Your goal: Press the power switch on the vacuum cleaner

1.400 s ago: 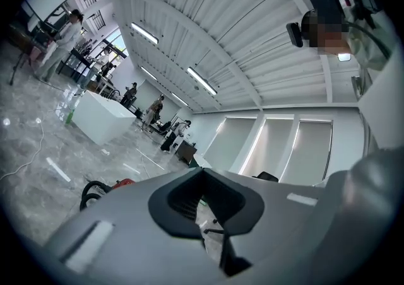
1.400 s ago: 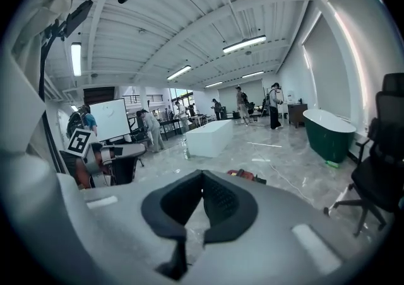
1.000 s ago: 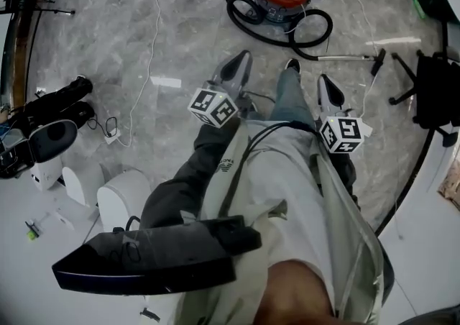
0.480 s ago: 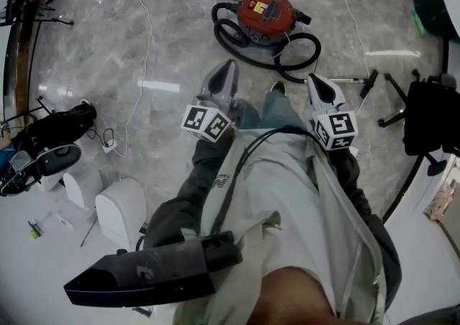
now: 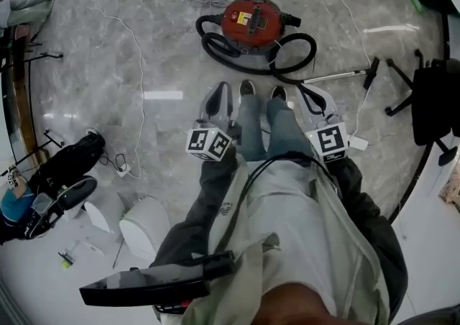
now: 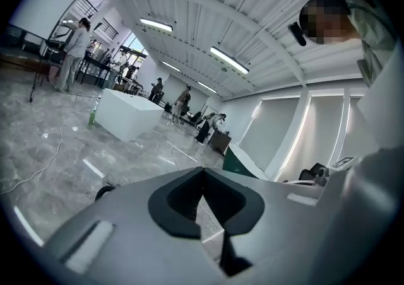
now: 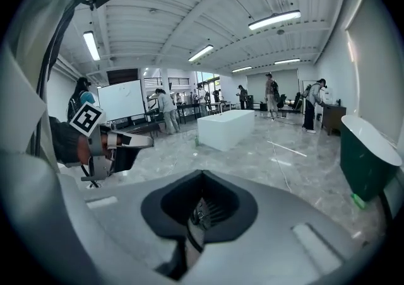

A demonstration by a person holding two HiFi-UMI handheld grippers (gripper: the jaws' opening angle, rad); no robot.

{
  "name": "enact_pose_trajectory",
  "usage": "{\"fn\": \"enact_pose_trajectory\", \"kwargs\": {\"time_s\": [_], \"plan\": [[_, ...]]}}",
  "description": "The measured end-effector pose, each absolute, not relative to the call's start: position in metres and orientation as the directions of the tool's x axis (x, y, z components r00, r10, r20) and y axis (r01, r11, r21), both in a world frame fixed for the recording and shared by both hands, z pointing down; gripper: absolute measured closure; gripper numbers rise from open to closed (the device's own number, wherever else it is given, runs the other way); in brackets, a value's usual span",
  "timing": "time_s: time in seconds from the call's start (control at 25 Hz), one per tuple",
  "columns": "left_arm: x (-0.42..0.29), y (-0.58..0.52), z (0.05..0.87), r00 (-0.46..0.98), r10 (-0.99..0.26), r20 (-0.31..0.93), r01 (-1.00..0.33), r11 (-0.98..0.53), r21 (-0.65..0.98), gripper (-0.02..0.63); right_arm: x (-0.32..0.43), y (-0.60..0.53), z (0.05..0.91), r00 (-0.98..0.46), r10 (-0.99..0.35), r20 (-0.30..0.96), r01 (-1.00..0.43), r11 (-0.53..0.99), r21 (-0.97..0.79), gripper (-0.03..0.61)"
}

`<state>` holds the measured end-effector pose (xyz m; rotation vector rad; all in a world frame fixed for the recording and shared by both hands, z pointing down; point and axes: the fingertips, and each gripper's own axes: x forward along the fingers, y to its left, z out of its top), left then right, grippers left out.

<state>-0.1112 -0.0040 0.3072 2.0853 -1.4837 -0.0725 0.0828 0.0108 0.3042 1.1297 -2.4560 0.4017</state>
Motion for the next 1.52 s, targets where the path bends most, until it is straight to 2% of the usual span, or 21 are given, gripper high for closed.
{"fn": "enact_pose_trajectory", "kwargs": {"time_s": [0.2, 0.56, 0.92, 1.32, 1.52], "plan": [[-0.113, -0.057, 0.39, 0.396, -0.844, 0.361, -0.872, -0.223, 0.436, 0.609, 0.078, -0.03, 0.353, -0.53, -0.71, 0.464, -0.815, 0.578, -0.047, 0.578], [-0.122, -0.175, 0.524, 0.462, -0.798, 0.387, -0.866, -0.311, 0.392, 0.609, 0.063, -0.083, 0.479, -0.438, -0.696, 0.568, -0.867, 0.494, -0.064, 0.578], [-0.127, -0.246, 0.652, 0.508, -0.583, 0.634, -0.858, -0.404, 0.317, 0.609, 0.029, -0.081, 0.543, -0.466, -0.604, 0.647, -0.85, 0.508, -0.138, 0.578], [-0.127, -0.27, 0.711, 0.518, -0.543, 0.661, -0.838, -0.478, 0.264, 0.609, 0.03, -0.101, 0.586, -0.398, -0.644, 0.653, -0.891, 0.44, -0.11, 0.578], [-0.126, -0.269, 0.711, 0.517, -0.577, 0.632, -0.844, -0.467, 0.264, 0.609, 0.026, -0.134, 0.606, -0.382, -0.634, 0.672, -0.896, 0.433, -0.101, 0.578]]}}
